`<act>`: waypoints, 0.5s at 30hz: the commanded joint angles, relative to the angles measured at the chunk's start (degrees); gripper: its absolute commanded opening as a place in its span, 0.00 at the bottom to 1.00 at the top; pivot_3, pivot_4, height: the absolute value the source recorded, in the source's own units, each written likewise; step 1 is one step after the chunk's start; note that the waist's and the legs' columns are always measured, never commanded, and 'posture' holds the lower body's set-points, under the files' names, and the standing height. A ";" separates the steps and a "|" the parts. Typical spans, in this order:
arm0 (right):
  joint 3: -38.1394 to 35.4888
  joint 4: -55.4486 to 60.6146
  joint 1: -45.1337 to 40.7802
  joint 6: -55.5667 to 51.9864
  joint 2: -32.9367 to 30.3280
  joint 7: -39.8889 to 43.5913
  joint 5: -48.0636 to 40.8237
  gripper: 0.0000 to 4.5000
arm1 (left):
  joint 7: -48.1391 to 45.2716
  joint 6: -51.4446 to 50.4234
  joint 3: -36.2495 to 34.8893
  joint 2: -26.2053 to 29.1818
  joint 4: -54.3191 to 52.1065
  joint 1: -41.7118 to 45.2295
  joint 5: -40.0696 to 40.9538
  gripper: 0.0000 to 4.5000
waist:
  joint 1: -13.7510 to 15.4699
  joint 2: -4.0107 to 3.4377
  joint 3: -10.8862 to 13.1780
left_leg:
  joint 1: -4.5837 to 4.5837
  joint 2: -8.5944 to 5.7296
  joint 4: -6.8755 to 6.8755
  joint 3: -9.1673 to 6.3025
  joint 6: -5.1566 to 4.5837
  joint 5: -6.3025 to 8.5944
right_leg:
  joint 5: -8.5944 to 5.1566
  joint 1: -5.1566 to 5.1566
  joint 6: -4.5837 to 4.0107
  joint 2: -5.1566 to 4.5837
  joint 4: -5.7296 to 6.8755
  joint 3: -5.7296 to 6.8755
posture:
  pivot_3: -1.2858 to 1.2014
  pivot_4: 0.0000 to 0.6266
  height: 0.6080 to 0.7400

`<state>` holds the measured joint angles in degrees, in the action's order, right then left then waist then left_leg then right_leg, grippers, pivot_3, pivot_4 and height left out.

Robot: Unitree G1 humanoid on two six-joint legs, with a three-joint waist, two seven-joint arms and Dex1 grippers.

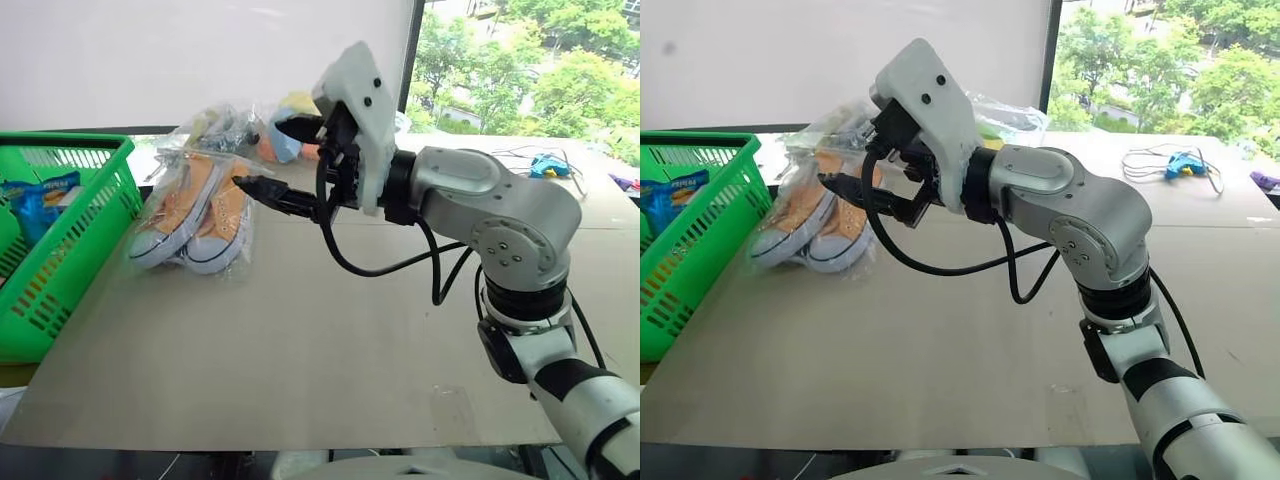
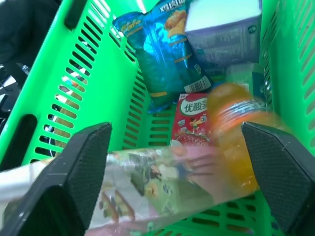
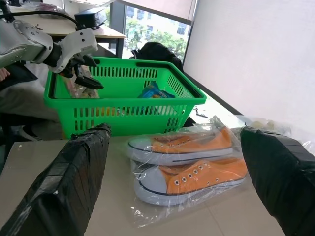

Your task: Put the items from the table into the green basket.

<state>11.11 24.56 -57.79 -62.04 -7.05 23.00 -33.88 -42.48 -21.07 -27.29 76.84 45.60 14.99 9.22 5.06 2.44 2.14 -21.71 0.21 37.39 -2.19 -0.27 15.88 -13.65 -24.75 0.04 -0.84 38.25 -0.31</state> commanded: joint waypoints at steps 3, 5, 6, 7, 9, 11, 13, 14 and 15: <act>1.31 -1.49 -1.51 2.92 2.40 -0.61 1.58 1.00 | 4.39 -6.30 -14.21 -4.70 -15.40 -6.76 3.66 0.99 | 0.34 0.02 -0.01 | 0.01 0.02 0.01 -0.03 0.00 0.00 | 0.00 -0.01 0.00 -0.03 0.08 -0.14 | 0.64 0.00 1.00; 1.62 -3.06 -1.81 4.08 2.84 -0.58 2.54 1.00 | 6.96 -9.71 -18.33 -8.98 -25.51 -8.81 4.86 0.99 | 0.60 0.06 -0.04 | 0.02 0.01 0.02 -0.04 0.02 -0.01 | 0.00 0.00 0.00 -0.05 0.11 -0.22 | 0.65 0.00 1.00; 1.81 -4.03 -1.78 5.15 2.79 -0.70 3.54 1.00 | 9.14 -11.62 -19.92 -11.79 -31.36 -8.75 6.08 0.99 | 0.78 0.05 -0.04 | 0.02 0.00 0.02 -0.05 0.02 -0.01 | 0.00 0.00 0.00 -0.04 0.09 -0.22 | 0.65 0.00 1.00; 2.07 -7.87 -1.68 8.79 1.86 0.44 5.73 1.00 | 11.26 -13.01 -20.98 -14.68 -37.10 -8.29 7.38 0.99 | 1.26 0.05 -0.05 | 0.04 -0.02 0.03 -0.04 0.02 -0.01 | 0.00 0.02 0.00 -0.08 0.10 -0.24 | 0.65 0.00 1.00; 1.48 -19.22 -1.87 18.91 0.11 1.47 11.29 1.00 | 16.71 -14.14 -21.44 -21.63 -47.54 -4.76 10.56 0.99 | 2.27 0.11 -0.09 | 0.07 -0.05 0.05 -0.03 0.04 -0.02 | 0.02 0.08 0.01 -0.16 0.09 -0.23 | 0.65 0.00 1.00; -0.06 -26.58 -1.85 26.34 -0.52 -0.44 15.18 1.00 | 22.92 -19.16 -20.18 -27.84 -56.15 0.66 14.43 0.99 | 3.32 0.38 -0.26 | 0.12 -0.05 0.10 -0.05 0.17 -0.10 | 0.04 0.20 0.01 -0.20 0.10 -0.13 | 0.64 0.00 1.00; -0.91 -29.55 -0.93 30.44 -1.50 -1.56 17.79 1.00 | 28.13 -23.13 -17.82 -32.66 -61.81 5.18 16.41 0.99 | 4.05 0.52 -0.36 | 0.08 -0.05 0.10 -0.12 0.33 -0.20 | 0.16 0.20 -0.05 -0.18 0.06 -0.06 | 0.63 0.00 1.00; -1.05 -29.19 0.24 31.32 -1.99 -2.17 18.93 1.00 | 29.48 -24.33 -17.10 -34.69 -63.90 6.42 17.52 0.99 | 4.11 0.54 -0.37 | 0.05 -0.05 0.10 -0.16 0.37 -0.23 | 0.24 0.19 -0.07 -0.16 0.07 -0.04 | 0.63 0.00 1.00; -1.78 -29.97 1.01 32.22 -2.79 -2.17 19.51 1.00 | 31.23 -24.45 -15.33 -37.21 -65.13 8.37 17.95 0.99 | 4.05 0.68 -0.48 | 0.06 -0.06 0.10 -0.14 0.37 -0.23 | 0.25 0.17 -0.07 -0.15 0.09 -0.06 | 0.61 0.00 1.00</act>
<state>11.71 -5.73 -56.47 -32.76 -9.10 21.59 -15.78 -13.98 -44.67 -44.29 40.71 -15.88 21.68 25.47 9.11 3.12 1.66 -21.65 0.16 37.49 -2.33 0.09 15.65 -13.40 -24.59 -0.03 -0.98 38.38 -0.40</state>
